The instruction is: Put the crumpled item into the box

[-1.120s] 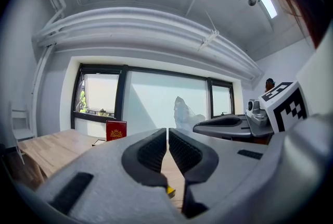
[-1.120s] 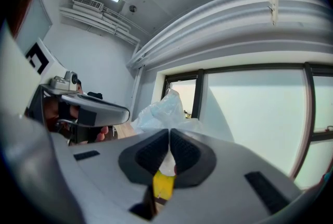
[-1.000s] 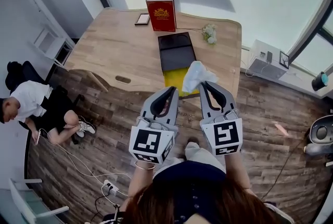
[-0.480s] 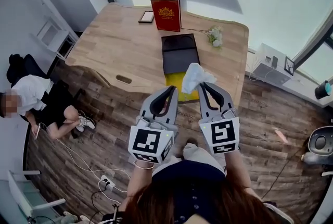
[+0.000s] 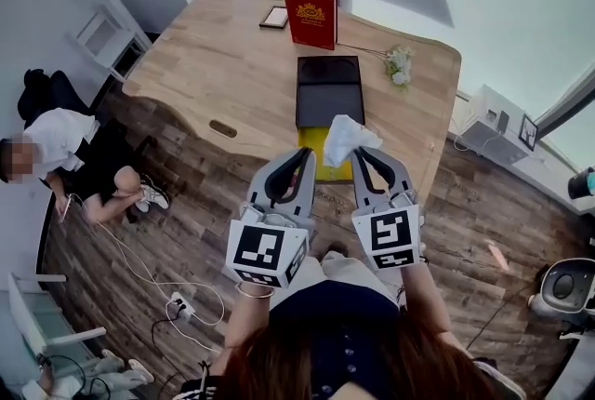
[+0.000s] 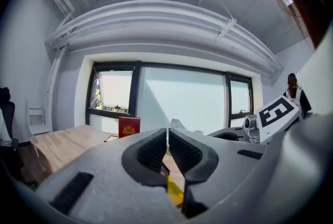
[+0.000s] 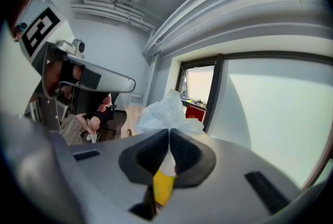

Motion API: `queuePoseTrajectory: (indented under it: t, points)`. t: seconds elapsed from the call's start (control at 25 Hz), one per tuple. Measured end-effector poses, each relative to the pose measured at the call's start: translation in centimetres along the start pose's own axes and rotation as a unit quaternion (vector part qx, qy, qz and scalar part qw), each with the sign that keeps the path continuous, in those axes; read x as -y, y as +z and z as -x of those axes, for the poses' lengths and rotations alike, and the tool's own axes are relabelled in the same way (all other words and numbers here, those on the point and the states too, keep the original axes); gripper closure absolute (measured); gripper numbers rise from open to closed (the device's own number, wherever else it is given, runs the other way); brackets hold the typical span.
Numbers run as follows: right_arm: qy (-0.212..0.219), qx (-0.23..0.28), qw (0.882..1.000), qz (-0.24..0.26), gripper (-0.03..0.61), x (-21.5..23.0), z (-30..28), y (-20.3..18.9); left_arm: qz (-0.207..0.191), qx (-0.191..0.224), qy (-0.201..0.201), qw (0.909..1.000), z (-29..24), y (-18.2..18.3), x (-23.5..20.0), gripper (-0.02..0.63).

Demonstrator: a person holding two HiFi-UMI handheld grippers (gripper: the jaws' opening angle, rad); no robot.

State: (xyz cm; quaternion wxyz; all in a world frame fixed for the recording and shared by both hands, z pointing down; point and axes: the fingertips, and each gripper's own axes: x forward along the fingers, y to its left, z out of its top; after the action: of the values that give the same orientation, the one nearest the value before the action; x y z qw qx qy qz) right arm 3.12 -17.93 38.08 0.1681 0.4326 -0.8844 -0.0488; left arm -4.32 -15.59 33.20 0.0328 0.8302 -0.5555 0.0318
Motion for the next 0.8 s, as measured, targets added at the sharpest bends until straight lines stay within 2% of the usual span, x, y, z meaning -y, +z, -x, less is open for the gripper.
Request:
queuePoseTrajectory:
  t: [0.4, 0.8]
  points:
    - [0.023, -0.022, 0.999, 0.004, 0.548, -0.5, -2.1, -1.9, 0.007, -0.006, 0.019, 0.9998, -0.6, -0.8, -1.4, 0.578]
    - [0.021, -0.063, 0.998, 0.022, 0.548, 0.3, -4.5, -4.5, 0.008, -0.005, 0.001, 1.0, -3.7, -0.7, -3.0, 0.578]
